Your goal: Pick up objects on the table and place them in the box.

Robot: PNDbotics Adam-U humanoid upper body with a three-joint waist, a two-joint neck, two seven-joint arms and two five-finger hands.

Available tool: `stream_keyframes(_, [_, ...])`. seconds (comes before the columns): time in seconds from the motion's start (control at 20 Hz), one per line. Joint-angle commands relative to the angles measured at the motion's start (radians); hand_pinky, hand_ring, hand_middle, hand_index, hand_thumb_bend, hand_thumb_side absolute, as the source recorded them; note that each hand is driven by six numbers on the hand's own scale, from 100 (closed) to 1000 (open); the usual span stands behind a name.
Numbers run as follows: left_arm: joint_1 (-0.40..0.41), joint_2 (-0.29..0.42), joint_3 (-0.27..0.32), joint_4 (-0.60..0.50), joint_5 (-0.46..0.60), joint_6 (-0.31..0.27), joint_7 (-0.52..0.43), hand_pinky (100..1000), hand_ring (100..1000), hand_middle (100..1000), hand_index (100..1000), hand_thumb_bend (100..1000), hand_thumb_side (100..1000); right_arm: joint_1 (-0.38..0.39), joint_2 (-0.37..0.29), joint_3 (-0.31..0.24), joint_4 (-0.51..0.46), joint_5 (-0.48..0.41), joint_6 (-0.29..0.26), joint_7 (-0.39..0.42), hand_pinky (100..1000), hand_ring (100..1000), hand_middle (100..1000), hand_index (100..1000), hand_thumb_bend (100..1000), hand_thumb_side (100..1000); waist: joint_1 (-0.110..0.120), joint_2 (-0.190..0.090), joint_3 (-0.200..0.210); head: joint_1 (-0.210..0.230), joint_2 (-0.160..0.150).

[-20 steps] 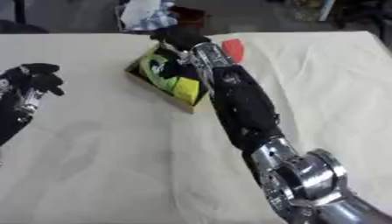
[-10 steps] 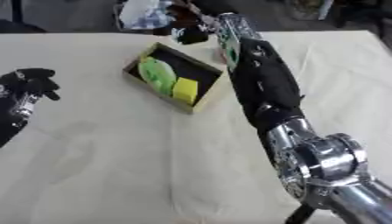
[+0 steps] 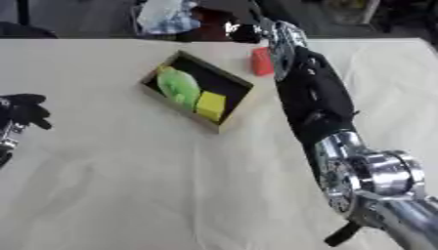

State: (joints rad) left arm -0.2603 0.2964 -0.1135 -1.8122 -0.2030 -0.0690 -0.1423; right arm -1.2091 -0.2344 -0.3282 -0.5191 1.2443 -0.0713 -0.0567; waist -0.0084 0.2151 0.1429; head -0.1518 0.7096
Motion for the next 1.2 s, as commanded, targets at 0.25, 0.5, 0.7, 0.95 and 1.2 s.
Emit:
stream_keyframes(0.25, [-0.01, 0.002, 0.0, -0.012, -0.003, -0.007, -0.005, 781, 551, 565, 776, 100, 758, -0.01, -0.053, 0.023, 0.079, -0.039, 0.118, -0.074, 1000, 986, 994, 1000, 100, 584, -0.003, 0.003, 0.004, -0.013, -0.018])
stream_keyframes(0.5, [-0.011, 0.0, -0.002, -0.012, -0.001, -0.009, -0.009, 782, 551, 566, 776, 100, 756, -0.008, -0.048, 0.066, 0.112, -0.079, 0.205, -0.098, 1000, 986, 992, 1000, 100, 625, -0.002, 0.003, 0.004, -0.021, -0.018])
stream_keyframes(0.7, [-0.011, -0.001, -0.002, -0.012, -0.001, -0.01, -0.012, 784, 552, 566, 776, 100, 755, 0.0, -0.04, 0.093, 0.128, -0.097, 0.27, -0.103, 1000, 986, 989, 1000, 100, 656, 0.0, 0.004, 0.007, -0.025, -0.018])
stream_keyframes(0.95, [-0.011, -0.002, -0.003, -0.013, 0.001, -0.011, -0.015, 784, 552, 566, 776, 100, 754, 0.011, -0.026, 0.121, 0.14, -0.105, 0.329, -0.091, 994, 984, 980, 1000, 100, 691, 0.003, 0.004, 0.006, -0.027, -0.015])
stream_keyframes(1.2, [-0.011, -0.005, -0.004, -0.012, 0.002, -0.012, -0.017, 785, 553, 567, 776, 100, 755, 0.025, -0.016, 0.134, 0.158, -0.1, 0.34, -0.08, 988, 979, 966, 1000, 100, 680, 0.005, 0.003, 0.006, -0.029, -0.016])
